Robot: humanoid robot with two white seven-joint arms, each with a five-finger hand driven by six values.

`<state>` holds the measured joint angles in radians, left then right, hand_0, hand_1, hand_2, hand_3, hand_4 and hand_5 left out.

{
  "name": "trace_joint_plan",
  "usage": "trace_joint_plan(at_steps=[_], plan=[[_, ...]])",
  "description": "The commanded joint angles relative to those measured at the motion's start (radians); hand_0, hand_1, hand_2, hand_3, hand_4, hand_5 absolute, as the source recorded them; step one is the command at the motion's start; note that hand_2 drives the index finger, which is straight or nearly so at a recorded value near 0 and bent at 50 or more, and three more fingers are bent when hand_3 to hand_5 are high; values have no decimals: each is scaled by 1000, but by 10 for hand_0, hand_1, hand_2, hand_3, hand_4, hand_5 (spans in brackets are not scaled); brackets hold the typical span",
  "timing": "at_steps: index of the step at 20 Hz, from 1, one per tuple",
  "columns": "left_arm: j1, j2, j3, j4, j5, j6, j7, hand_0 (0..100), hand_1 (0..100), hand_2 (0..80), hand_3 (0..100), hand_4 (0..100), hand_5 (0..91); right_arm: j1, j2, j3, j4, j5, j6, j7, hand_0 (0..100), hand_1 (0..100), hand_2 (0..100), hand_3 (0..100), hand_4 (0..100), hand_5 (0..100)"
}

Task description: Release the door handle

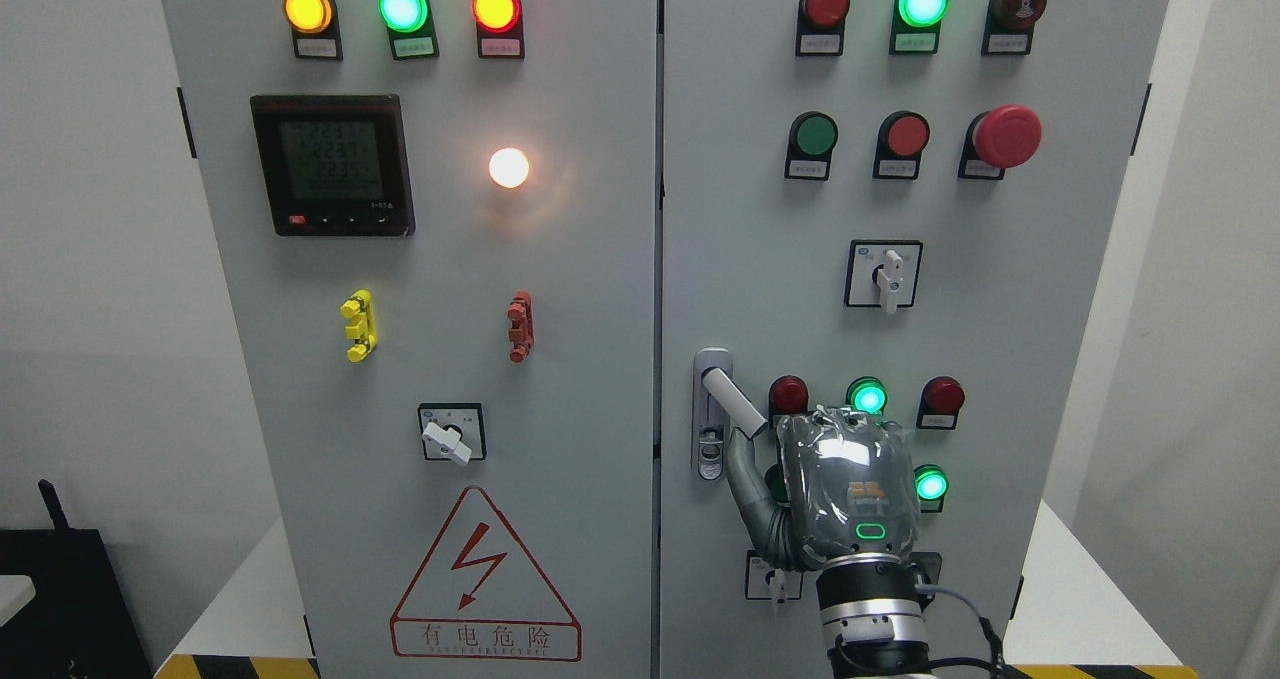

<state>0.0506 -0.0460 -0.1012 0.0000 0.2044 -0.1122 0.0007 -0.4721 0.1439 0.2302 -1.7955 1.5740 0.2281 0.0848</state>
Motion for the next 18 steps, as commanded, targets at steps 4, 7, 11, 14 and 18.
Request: trace_joint_plan(at_steps=[4, 7, 11, 14, 18], plan=[[0, 0, 0, -31, 0, 0, 1, 120, 389, 0, 0, 0, 0, 0, 3, 0, -2, 1, 0, 0, 652, 0, 1000, 1000, 1000, 961], [0, 0, 0, -31, 1, 0, 1, 120, 389, 0, 0, 0, 0, 0, 3, -2, -2, 1, 2, 0, 654, 0, 1000, 1000, 1000, 962], [0, 0, 0, -31, 0, 0, 1, 120, 389, 0, 0, 0, 0, 0, 3, -2, -2, 1, 16, 0, 655, 0, 1000, 1000, 1000, 962], [0, 0, 0, -31, 0, 0, 1, 120, 389, 0, 0, 0, 0, 0, 5, -2, -2, 0, 17, 0, 656, 0, 1000, 1000, 1000, 962], [0, 0, 0, -31, 0, 0, 1, 120, 389, 0, 0, 0, 0, 0, 5, -2, -2, 0, 17, 0, 658, 0, 1000, 1000, 1000, 962]])
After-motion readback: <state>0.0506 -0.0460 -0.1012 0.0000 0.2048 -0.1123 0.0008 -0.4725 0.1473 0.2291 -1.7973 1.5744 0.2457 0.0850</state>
